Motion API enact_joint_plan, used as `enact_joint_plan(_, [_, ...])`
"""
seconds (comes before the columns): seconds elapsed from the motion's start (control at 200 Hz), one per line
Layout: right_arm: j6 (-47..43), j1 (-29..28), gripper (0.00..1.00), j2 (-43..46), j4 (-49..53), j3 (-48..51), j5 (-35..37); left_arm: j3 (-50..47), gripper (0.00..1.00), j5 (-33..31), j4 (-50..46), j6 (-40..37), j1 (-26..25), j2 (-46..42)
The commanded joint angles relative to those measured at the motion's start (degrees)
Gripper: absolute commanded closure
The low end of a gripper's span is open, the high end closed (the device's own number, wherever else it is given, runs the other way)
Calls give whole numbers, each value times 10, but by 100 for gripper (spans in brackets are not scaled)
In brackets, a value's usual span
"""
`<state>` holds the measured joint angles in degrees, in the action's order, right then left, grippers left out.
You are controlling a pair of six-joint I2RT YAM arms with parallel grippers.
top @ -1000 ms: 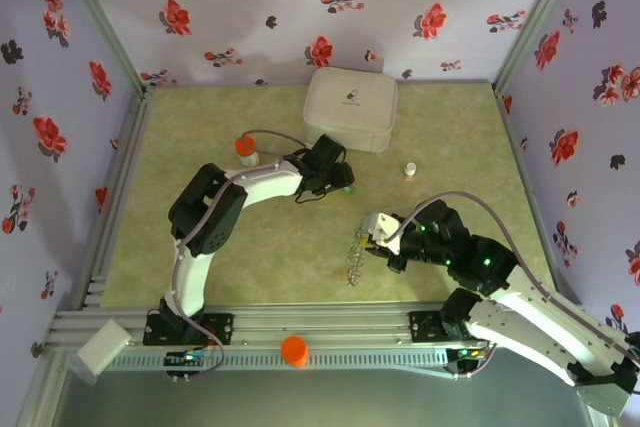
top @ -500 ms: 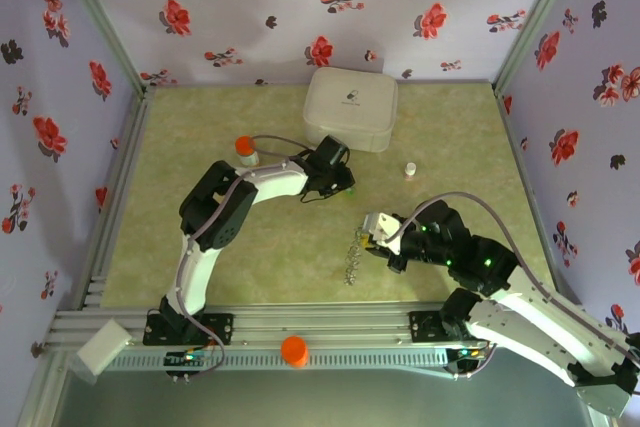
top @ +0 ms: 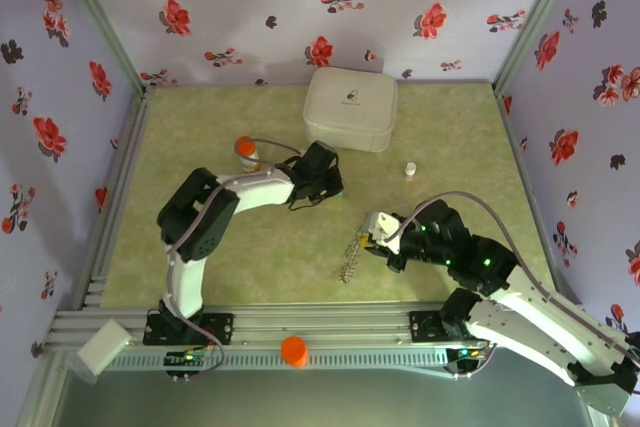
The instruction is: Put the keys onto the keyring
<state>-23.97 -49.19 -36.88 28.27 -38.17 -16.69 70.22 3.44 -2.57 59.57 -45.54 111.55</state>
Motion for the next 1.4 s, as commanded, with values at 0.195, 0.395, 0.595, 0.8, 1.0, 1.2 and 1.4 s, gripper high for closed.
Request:
enact_joint_plan(0.195, [17,-13,100,-34,-78,17,-5,-175,100,-8,24,-43,-3,-174])
enact_joint_plan(0.395, [21,-17,100,-37,-132,33,7,-257,100,-14,-12,-37,-4,-249])
enact_joint_plan(0.595, [19,-18,100,-75,-150,34,13,-338,99,-63,-25,7,-3,-308])
enact_joint_plan(0.8, [12,-19,100,-98,-166,33,14,-379,91,-112,-66,57,-3,-347])
enact_joint_plan(1.0, [6,-19,100,-99,-167,37,24,-377,64,-168,-158,55,-6,-387])
enact_joint_plan(1.2, [5,-19,100,-98,-168,41,27,-311,47,-235,-275,-6,-36,-401])
enact_joint_plan(1.4, [4,-19,100,-98,-169,43,27,-203,43,-276,-378,-74,-93,-315])
